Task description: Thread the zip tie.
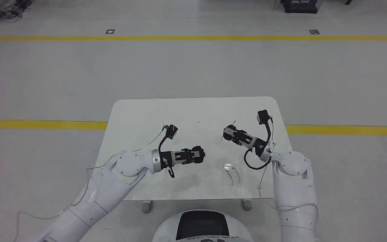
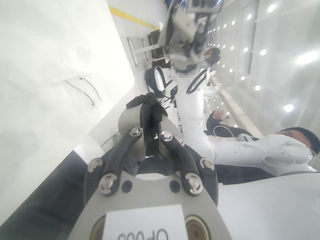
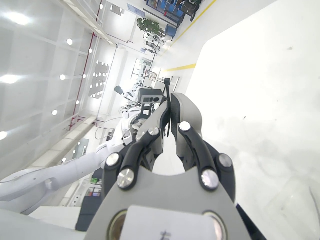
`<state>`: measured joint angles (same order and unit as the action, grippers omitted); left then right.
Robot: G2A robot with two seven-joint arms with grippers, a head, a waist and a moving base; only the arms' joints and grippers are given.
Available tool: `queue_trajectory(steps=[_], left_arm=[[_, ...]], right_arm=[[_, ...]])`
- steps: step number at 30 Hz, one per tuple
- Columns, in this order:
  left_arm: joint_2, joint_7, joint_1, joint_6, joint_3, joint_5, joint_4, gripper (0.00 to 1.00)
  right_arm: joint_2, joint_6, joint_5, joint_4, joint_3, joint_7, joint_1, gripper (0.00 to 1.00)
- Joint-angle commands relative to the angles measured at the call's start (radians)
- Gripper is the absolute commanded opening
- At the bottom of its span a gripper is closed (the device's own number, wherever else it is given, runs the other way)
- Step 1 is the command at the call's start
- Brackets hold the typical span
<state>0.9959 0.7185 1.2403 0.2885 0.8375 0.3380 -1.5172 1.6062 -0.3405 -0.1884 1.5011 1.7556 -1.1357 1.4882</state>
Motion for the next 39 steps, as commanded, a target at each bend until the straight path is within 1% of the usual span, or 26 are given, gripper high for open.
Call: queue_trajectory(steps=[1,4,5,6,7,9,10,13,15,17,22,24,26,27,32,34,37,39], left_arm=[[0.006,-0.006,-0.011,0.002,-0.011,0.006,0.001,0.00],[0.015,-0.007,-0.031,0.003,-0.028,0.006,0.004,0.00],[0.017,-0.005,-0.037,0.004,-0.032,0.008,0.006,0.00],[0.020,0.000,-0.044,0.007,-0.038,0.011,0.008,0.00],[0.022,0.004,-0.048,0.011,-0.041,0.017,0.010,0.00],[0.025,0.012,-0.056,0.015,-0.046,0.026,0.017,0.00],[0.027,0.017,-0.058,0.016,-0.048,0.031,0.019,0.00],[0.029,0.031,-0.063,0.018,-0.049,0.043,0.033,0.00],[0.029,0.037,-0.064,0.022,-0.048,0.043,0.043,0.00],[0.028,0.044,-0.062,0.027,-0.044,0.048,0.053,0.00],[0.023,0.072,-0.056,0.052,-0.032,0.049,0.058,0.00],[0.024,0.044,-0.053,0.052,-0.024,0.037,0.050,0.00],[0.029,0.009,-0.050,0.052,-0.023,0.026,0.041,0.00],[0.030,0.002,-0.050,0.052,-0.023,0.024,0.040,0.00],[0.030,0.002,-0.050,0.052,-0.023,0.024,0.040,0.00],[0.030,0.002,-0.050,0.052,-0.023,0.024,0.040,0.00],[0.030,0.002,-0.050,0.052,-0.023,0.024,0.040,0.00],[0.030,0.002,-0.050,0.052,-0.023,0.024,0.040,0.00]], right_arm=[[-0.007,0.001,0.147,0.018,0.000,-0.019,0.028,0.00],[-0.016,0.001,0.276,0.005,0.014,-0.077,0.049,0.00],[-0.017,0.001,0.316,-0.003,0.023,-0.098,0.049,0.00],[-0.017,0.001,0.381,-0.019,0.037,-0.137,0.048,0.00],[-0.017,0.001,0.415,-0.035,0.051,-0.167,0.046,0.00],[-0.014,0.001,0.481,-0.070,0.080,-0.236,0.031,0.00],[-0.011,0.001,0.508,-0.084,0.090,-0.254,0.020,0.00],[-0.007,0.001,0.552,-0.113,0.087,-0.254,-0.001,0.00],[-0.006,0.001,0.565,-0.128,0.083,-0.254,-0.011,0.00],[-0.006,0.001,0.565,-0.128,0.083,-0.254,-0.011,0.00],[-0.006,0.001,0.565,-0.128,0.083,-0.254,-0.011,0.00],[-0.006,0.001,0.565,-0.128,0.083,-0.254,-0.011,0.00],[-0.006,0.001,0.565,-0.128,0.083,-0.254,-0.011,0.00],[-0.006,0.001,0.565,-0.128,0.083,-0.254,-0.011,0.00],[-0.006,0.001,0.565,-0.128,0.083,-0.254,-0.011,0.00],[-0.009,0.001,0.538,-0.117,0.075,-0.228,-0.013,0.00],[-0.015,0.001,0.502,-0.099,0.064,-0.214,-0.028,0.00],[-0.017,0.001,0.503,-0.091,0.062,-0.232,-0.038,0.00]])
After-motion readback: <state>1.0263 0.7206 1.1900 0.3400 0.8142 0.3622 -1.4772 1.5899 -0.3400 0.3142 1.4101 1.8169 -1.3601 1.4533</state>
